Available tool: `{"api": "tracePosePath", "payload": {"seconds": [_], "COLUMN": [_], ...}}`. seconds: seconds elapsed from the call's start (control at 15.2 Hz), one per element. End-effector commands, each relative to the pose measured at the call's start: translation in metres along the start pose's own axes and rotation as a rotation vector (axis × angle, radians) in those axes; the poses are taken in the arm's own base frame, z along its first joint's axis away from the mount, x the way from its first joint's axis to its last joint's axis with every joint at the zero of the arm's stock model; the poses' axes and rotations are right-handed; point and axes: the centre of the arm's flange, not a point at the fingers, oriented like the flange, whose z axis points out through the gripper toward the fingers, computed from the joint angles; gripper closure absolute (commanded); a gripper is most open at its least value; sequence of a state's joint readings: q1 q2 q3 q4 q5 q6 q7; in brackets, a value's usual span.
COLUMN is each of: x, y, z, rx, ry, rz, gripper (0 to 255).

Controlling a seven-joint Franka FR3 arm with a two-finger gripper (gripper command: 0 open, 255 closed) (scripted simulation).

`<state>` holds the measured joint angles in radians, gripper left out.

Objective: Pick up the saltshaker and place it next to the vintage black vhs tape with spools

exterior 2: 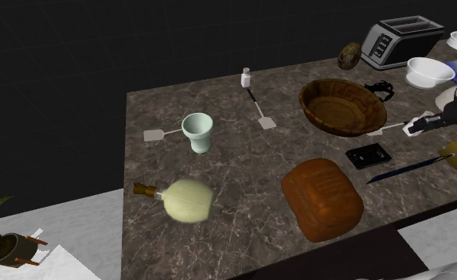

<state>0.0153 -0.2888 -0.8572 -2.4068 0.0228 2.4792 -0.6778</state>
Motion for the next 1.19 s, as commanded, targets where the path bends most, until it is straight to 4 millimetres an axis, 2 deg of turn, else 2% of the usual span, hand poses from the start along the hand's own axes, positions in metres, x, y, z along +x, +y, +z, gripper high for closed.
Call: {"api": "tracePosePath", "payload": {"seconds": [0.0,0.99,1.12], "x": [-0.004,-0.031,-0.031], "y": [0.000,0.002,0.002], "z": [0.011,0.087,0.087], "rx": [-0.001,-0.001,-0.001], "ry": [0.000,0.000,0.000], "rz": [0.000,0.000,0.000], "gripper": [255,255,255]}}
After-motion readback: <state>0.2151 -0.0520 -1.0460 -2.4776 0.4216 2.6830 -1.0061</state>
